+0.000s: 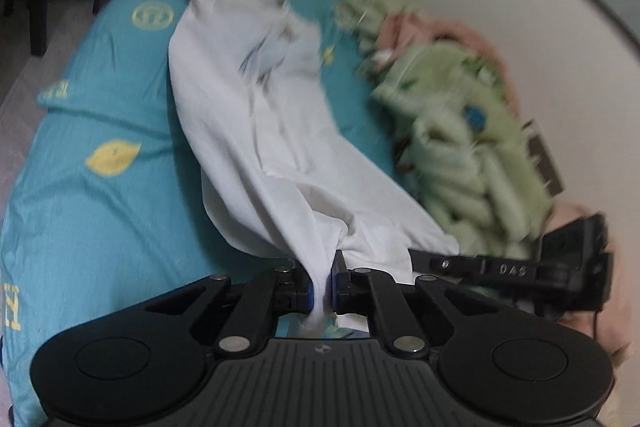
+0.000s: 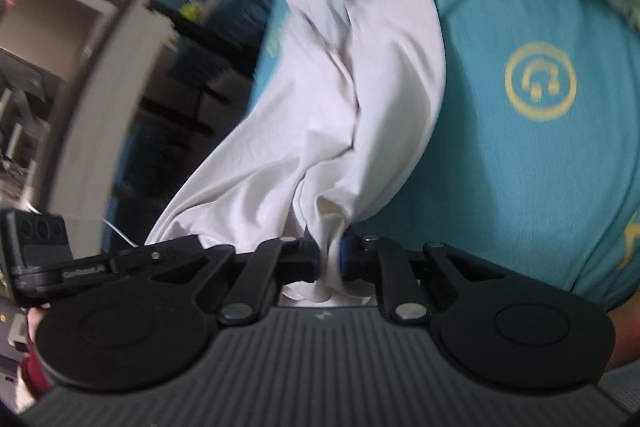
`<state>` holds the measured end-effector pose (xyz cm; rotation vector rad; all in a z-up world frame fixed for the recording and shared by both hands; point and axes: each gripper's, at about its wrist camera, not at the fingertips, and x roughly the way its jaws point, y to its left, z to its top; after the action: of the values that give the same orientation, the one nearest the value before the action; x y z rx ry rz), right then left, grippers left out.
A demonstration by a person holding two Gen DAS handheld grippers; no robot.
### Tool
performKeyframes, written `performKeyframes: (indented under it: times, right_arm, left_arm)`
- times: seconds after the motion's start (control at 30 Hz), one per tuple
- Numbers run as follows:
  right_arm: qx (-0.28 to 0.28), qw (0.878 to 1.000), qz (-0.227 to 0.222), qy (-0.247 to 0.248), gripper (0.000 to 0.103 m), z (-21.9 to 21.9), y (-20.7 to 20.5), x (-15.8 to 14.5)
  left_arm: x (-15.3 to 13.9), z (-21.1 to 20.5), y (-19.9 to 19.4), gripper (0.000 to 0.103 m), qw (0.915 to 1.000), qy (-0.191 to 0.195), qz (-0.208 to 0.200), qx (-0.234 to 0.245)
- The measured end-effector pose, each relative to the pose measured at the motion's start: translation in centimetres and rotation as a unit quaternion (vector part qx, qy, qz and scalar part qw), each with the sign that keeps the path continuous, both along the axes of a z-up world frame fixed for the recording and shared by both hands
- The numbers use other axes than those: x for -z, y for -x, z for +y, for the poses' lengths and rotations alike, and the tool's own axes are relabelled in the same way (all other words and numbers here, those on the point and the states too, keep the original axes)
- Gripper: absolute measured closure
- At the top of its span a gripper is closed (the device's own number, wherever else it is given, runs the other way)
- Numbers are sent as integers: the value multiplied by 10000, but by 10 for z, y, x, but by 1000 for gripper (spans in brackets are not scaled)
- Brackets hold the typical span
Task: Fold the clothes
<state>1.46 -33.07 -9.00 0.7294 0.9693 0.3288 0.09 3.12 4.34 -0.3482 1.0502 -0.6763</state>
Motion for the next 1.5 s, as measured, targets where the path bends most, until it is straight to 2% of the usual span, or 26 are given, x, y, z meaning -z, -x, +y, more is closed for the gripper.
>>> performKeyframes:
  times: [0.17, 0.3, 0.47, 0.63, 0.7, 0.8, 0.9, 1.03, 1.27, 1.4, 1.5]
  right_arm:
    - [94, 9986, -523, 65, 90, -4, 25, -43]
    - [68, 9964, -836, 113, 90, -5, 51, -66]
    - [31, 9931, -1164, 144, 90, -6, 103, -82]
    - [57, 9900, -1402, 156, 90, -6, 163, -80]
    - [81, 9892, -1457, 126, 90, -6, 181, -77]
    - [106, 9888, -1487, 115, 90, -7, 188, -78]
    - [145, 9873, -1568, 223, 90, -7, 177, -87]
    - [330, 9856, -1640, 239, 90, -13, 140, -95]
    - [480, 9867, -1486, 462, 90, -20, 41, -96]
    - [519, 9879, -1309, 650, 90, -19, -21, -76]
    - [528, 9899, -1102, 723, 90, -18, -67, -51]
  left_arm:
    - [-57, 13, 42, 96, 9976, 522, -379, -251]
    - [-80, 13, 76, 96, 9965, 621, -494, -275]
    - [-82, 33, 140, 96, 9957, 689, -553, -283]
    - [-69, 42, 202, 96, 9957, 678, -615, -136]
    - [-66, 45, 218, 96, 9956, 675, -645, -103]
    - [-69, 43, 223, 96, 9947, 645, -789, -144]
    - [-78, 36, 201, 96, 9937, 671, -869, -237]
    - [-90, 21, 156, 95, 9921, 630, -1027, -338]
    - [-89, -19, 50, 95, 9886, 78, -1406, -528]
    - [-60, -34, -13, 95, 9875, -151, -1411, -685]
    - [-26, -42, -60, 95, 9867, -378, -1371, -791]
